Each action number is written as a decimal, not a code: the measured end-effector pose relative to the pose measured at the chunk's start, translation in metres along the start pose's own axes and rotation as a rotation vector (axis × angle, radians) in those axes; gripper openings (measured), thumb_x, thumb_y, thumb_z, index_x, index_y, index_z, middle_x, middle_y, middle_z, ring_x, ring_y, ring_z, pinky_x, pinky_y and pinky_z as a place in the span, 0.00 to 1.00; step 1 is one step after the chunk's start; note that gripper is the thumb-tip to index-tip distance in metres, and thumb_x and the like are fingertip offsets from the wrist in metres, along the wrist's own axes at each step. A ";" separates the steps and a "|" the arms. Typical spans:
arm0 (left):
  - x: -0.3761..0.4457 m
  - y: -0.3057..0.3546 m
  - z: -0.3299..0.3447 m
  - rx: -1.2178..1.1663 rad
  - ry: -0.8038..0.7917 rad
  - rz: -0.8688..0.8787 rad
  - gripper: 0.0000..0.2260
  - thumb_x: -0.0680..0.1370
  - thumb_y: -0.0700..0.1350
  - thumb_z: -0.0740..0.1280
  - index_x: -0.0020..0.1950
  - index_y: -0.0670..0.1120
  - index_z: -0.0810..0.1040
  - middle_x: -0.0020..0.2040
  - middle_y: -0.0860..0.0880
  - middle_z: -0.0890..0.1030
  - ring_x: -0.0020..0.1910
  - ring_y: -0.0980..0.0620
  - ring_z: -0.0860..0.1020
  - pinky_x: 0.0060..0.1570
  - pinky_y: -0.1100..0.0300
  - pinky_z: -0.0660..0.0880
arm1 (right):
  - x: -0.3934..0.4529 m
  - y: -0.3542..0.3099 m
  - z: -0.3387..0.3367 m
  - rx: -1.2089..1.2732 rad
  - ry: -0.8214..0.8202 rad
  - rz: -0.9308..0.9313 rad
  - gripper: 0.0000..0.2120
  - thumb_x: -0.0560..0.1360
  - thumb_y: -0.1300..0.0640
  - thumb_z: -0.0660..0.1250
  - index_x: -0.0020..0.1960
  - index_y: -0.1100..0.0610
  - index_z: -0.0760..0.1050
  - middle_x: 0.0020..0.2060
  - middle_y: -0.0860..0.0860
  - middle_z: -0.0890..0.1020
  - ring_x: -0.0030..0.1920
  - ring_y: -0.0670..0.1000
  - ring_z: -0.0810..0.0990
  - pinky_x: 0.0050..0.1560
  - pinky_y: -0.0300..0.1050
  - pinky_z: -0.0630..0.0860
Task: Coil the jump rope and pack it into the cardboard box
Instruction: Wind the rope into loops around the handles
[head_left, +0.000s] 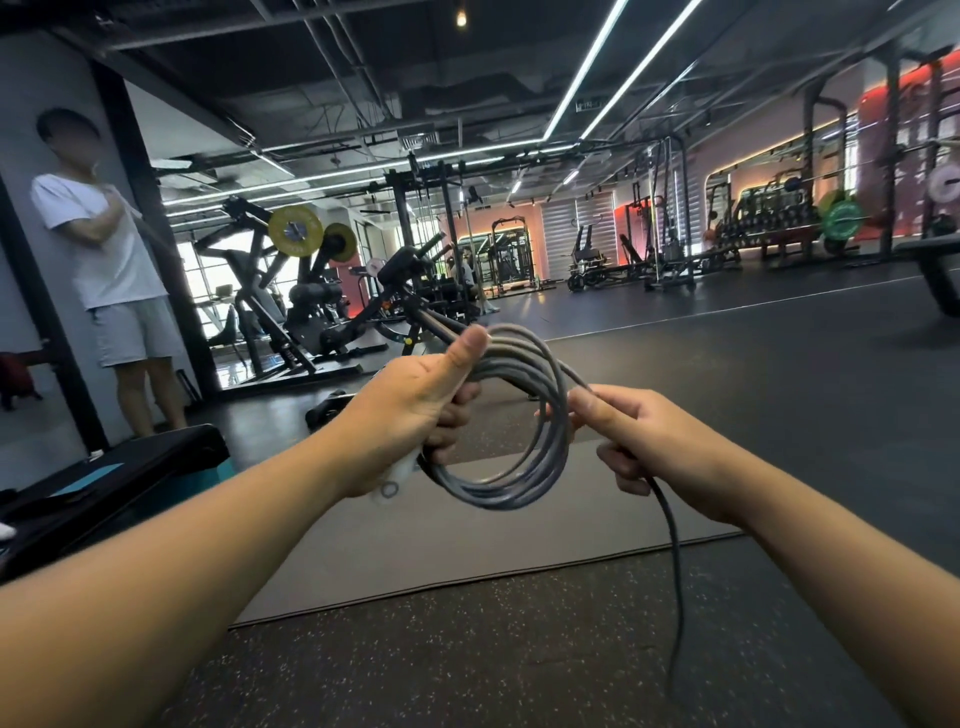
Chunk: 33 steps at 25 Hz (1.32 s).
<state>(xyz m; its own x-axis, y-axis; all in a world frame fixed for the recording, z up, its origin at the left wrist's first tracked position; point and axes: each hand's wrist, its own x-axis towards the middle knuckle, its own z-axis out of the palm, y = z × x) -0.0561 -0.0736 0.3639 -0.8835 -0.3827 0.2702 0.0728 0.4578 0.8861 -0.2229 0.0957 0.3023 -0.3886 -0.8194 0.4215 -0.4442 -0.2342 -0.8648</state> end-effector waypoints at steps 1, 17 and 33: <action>-0.001 0.000 0.002 -0.103 0.053 0.009 0.25 0.76 0.68 0.60 0.35 0.48 0.67 0.28 0.52 0.61 0.25 0.53 0.60 0.28 0.58 0.64 | 0.000 0.002 0.005 0.017 0.001 0.008 0.30 0.73 0.32 0.67 0.59 0.58 0.81 0.33 0.56 0.70 0.28 0.47 0.61 0.27 0.43 0.63; 0.018 -0.003 0.072 -0.865 0.721 -0.007 0.19 0.80 0.60 0.65 0.41 0.47 0.68 0.23 0.54 0.68 0.24 0.54 0.71 0.38 0.55 0.74 | 0.000 -0.001 0.104 0.786 0.341 0.143 0.17 0.82 0.43 0.62 0.59 0.56 0.77 0.29 0.49 0.74 0.22 0.46 0.60 0.23 0.39 0.56; 0.000 -0.013 0.009 -0.233 0.505 0.066 0.34 0.67 0.54 0.81 0.69 0.55 0.70 0.64 0.47 0.82 0.59 0.46 0.83 0.57 0.45 0.81 | 0.017 -0.002 0.045 0.116 0.360 0.050 0.12 0.80 0.56 0.64 0.38 0.57 0.73 0.22 0.51 0.71 0.18 0.47 0.62 0.21 0.35 0.58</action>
<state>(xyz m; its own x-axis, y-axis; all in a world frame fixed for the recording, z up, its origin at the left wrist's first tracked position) -0.0615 -0.0729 0.3489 -0.5463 -0.7224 0.4239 0.2714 0.3261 0.9055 -0.1924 0.0591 0.2988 -0.6752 -0.6001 0.4290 -0.3310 -0.2732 -0.9032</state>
